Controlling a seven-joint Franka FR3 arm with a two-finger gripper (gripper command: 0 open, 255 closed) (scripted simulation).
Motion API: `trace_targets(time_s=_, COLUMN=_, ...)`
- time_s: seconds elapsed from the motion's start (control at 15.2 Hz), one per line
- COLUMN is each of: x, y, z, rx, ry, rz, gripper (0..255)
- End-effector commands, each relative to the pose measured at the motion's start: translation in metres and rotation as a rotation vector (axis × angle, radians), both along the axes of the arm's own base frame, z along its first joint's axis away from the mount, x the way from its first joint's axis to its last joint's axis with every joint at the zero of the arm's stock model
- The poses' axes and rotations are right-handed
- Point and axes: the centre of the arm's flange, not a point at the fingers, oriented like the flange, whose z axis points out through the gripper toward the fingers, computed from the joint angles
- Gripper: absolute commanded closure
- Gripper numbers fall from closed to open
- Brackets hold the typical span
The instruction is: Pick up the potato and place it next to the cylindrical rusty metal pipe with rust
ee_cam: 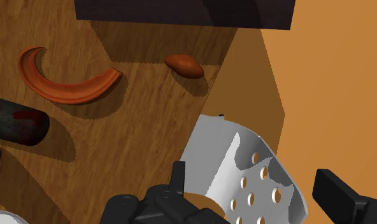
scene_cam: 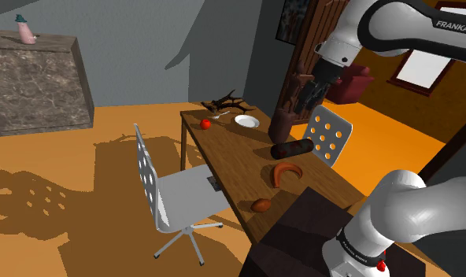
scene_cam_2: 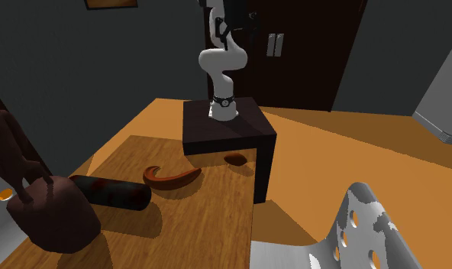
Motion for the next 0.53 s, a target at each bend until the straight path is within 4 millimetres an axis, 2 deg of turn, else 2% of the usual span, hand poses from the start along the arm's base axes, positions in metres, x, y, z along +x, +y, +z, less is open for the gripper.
trace_targets(time_s=0.0, x=0.0, y=0.0, z=0.0, rx=0.0, ry=0.0, rz=0.0, gripper=0)
trace_targets(time_s=0.46, x=0.009, y=-0.014, z=-0.092, rx=0.023, ry=0.006, rz=0.154, gripper=0)
